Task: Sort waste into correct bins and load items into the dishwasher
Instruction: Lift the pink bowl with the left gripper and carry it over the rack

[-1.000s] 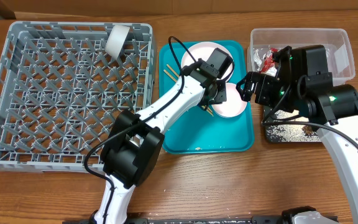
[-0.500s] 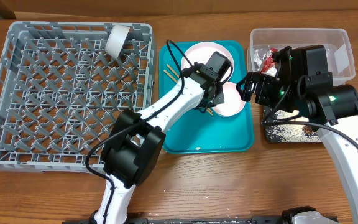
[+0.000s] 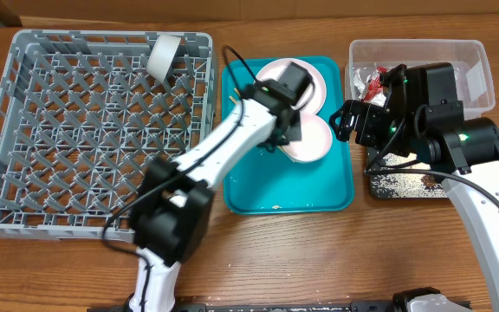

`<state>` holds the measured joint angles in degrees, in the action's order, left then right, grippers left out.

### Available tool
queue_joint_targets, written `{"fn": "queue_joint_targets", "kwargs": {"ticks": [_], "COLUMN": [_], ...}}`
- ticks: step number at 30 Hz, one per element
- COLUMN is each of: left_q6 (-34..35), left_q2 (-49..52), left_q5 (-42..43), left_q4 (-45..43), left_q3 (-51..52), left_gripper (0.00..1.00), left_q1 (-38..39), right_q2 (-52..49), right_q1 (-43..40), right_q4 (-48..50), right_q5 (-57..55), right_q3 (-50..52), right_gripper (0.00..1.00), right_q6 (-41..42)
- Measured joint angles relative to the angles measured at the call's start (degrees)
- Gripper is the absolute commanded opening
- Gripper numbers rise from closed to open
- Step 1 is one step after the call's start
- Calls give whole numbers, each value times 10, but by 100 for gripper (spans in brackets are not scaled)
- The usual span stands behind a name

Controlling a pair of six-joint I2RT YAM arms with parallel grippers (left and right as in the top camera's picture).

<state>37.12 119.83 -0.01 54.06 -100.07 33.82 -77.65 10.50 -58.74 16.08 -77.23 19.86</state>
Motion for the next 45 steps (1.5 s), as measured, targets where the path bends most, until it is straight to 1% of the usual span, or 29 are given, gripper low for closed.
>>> {"fn": "queue_joint_targets", "kwargs": {"ticks": [5,11,16,24,26,30,34,40,45], "left_q6": [-18,-31,-32,-33,-33,-33,-33,-35,-39], "left_q2": [-98,-212,-263,-276,-276,-276,-276,-276,-276], "left_q5": [-26,-83,-142,-255,-290,-330,-358,-380,-410], "left_q4": [49,121,193,261,270,272,272,273,296], "left_q3": [-6,-18,-18,-18,-18,-18,-18,-18,-18], "left_gripper": [4,4,4,4,4,4,4,4,4], "left_q1": [-48,-101,-129,-156,-157,-157,-157,-157,-157], "right_q2": [0,0,0,0,0,0,0,0,0], "right_q1": [0,0,0,0,0,0,0,0,0], "right_q4": [0,0,0,0,0,0,0,0,0], "right_q5": [0,0,0,0,0,0,0,0,0], "right_q3": [0,0,0,0,0,0,0,0,0], "right_gripper": [100,100,100,100,100,100,100,100,100], "right_q6": [0,0,0,0,0,0,0,0,0]}}
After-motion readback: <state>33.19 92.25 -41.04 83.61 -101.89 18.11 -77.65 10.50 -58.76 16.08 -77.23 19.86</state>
